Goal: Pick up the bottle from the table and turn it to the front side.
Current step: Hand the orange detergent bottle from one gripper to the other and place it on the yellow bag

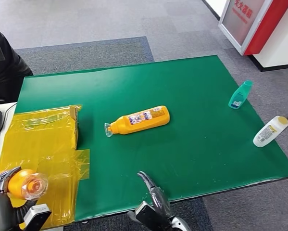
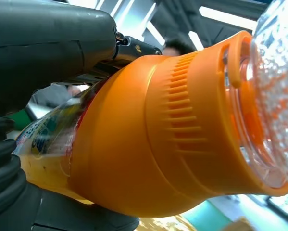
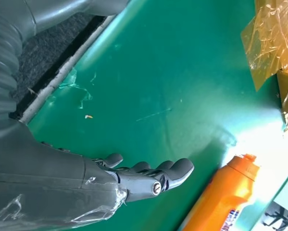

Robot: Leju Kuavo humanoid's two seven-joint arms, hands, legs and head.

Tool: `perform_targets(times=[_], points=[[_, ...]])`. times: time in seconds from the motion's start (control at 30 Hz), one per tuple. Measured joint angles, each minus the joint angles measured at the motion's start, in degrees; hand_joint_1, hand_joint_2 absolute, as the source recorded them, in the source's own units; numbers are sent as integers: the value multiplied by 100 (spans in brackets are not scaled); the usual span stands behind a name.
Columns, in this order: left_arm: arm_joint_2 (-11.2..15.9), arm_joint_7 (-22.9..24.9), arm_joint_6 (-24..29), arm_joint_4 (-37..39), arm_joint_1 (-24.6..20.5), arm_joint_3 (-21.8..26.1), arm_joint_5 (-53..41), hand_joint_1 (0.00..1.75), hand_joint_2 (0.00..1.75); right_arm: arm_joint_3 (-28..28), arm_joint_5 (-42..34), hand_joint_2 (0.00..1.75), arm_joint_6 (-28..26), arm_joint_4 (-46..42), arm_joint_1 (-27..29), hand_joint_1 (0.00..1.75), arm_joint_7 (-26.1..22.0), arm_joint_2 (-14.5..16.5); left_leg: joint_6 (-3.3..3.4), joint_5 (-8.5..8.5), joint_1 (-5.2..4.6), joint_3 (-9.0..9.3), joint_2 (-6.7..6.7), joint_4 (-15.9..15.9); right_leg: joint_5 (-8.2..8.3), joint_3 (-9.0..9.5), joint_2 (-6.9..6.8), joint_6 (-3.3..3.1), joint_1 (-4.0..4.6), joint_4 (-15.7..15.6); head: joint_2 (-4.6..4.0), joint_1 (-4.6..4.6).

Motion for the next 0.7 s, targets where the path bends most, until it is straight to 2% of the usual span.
perform_targets(times=[0.17, 0.27, 0.33, 0.47, 0.53, 0.6, 0.7], points=[[206, 950, 275, 78, -114, 136, -1741, 175, 175, 129, -132, 175, 106, 115, -60, 0, -4, -37, 0, 1, 0, 1, 0, 0, 0, -1, 0, 0, 0, 0, 0, 0], [409, 1720, 260, 254, -321, 28, -2706, 175, 175, 249, -163, 175, 253, 209, -143, 0, 10, -43, 0, 1, 0, 2, 0, 0, 2, -1, 0, -1, 0, 0, 0, 0], [612, 2259, 172, 409, -500, -150, -3012, 175, 175, 338, -178, 175, 332, 263, -201, 0, 35, -49, -1, 2, 1, 2, 0, 0, 2, 0, 0, -1, 0, 0, 0, -1], [1205, 3324, -180, 770, -957, -836, -3103, 175, 175, 468, -185, 175, 438, 376, -286, 0, 69, -61, -2, 3, 2, 3, -1, 0, 4, 3, -1, -2, 1, 1, 0, -1], [1455, 3688, -348, 932, -1183, -1259, -3121, 175, 175, 517, -185, 175, 477, 423, -321, 0, 69, -64, -3, 4, 2, 3, -1, 0, 6, 12, 0, -2, 1, 2, 0, -1], [1607, 3879, -528, 1105, -1393, -1630, -3136, 175, 175, 555, -185, 175, 512, 462, -348, 0, 65, -66, -3, 5, 1, 2, -1, 0, 7, 14, 0, -3, 0, 2, 0, 1], [1692, 3920, -790, 1428, -1696, -2084, -3141, 175, 175, 610, -185, 175, 545, 515, -393, 0, 60, -67, -3, 5, -1, 2, -1, 0, 9, 16, 2, -2, -2, 2, 0, 1]])
